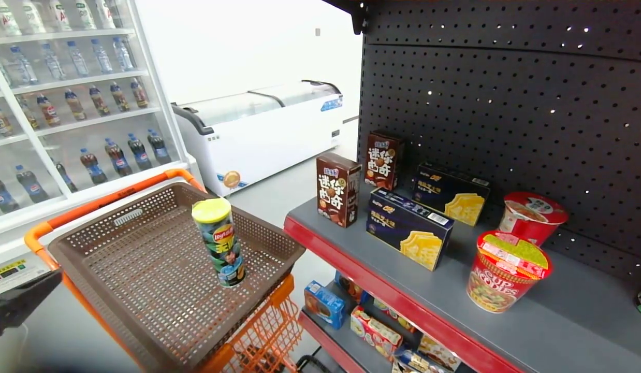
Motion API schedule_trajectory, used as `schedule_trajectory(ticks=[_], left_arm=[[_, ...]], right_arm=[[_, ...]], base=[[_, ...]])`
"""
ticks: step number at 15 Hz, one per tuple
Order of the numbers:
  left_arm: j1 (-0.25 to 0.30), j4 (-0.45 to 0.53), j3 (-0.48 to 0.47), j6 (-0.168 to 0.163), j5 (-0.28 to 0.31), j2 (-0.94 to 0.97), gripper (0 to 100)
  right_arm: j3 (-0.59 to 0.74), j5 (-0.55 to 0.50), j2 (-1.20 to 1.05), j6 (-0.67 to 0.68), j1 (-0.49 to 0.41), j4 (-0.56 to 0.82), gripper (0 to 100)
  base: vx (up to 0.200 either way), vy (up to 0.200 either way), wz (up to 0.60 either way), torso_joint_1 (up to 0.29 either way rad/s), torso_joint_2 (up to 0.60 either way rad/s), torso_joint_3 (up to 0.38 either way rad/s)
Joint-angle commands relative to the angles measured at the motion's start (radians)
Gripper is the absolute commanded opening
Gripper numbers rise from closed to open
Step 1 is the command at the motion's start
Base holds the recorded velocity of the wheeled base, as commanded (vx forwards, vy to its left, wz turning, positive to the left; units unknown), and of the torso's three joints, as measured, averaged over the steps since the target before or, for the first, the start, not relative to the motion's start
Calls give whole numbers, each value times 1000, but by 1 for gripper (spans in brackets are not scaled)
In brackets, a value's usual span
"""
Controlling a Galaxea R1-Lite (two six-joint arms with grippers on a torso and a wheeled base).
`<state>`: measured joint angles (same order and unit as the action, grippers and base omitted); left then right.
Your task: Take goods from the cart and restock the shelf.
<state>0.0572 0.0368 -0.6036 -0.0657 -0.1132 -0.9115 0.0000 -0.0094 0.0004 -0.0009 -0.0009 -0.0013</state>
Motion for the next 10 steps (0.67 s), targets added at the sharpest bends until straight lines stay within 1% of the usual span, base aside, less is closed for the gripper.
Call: schedule_trajectory(ticks=[1, 2, 3, 4, 6, 8, 10], left_arm=[[18, -150, -24, 9, 139, -366, 100], [19, -195, -28, 9, 198, -432, 100], [18, -222, -30, 9, 216, -460, 100], [12, -296, -33, 7, 237, -537, 100], [-2, -380, -33, 9, 250, -619, 100], [-22, -471, -24, 9, 293, -681, 100], [-54, -523, -13, 9, 302, -728, 100]], right_arm=[[0, 0, 0, -1, 1, 0, 100], [0, 0, 0, -1, 1, 0, 100], [0, 0, 0, -1, 1, 0, 100], [0, 0, 0, -1, -1, 0, 100], [0, 0, 0, -1, -1, 0, 100], [0, 0, 0, -1, 1, 0, 100], [0, 0, 0, -1, -1, 0, 100]], base=[[0, 0, 0, 0, 0, 0], [0, 0, 0, 0, 0, 0], [0, 0, 0, 0, 0, 0], [0, 0, 0, 0, 0, 0], [0, 0, 0, 0, 0, 0], [0, 0, 0, 0, 0, 0], [0, 0, 0, 0, 0, 0]])
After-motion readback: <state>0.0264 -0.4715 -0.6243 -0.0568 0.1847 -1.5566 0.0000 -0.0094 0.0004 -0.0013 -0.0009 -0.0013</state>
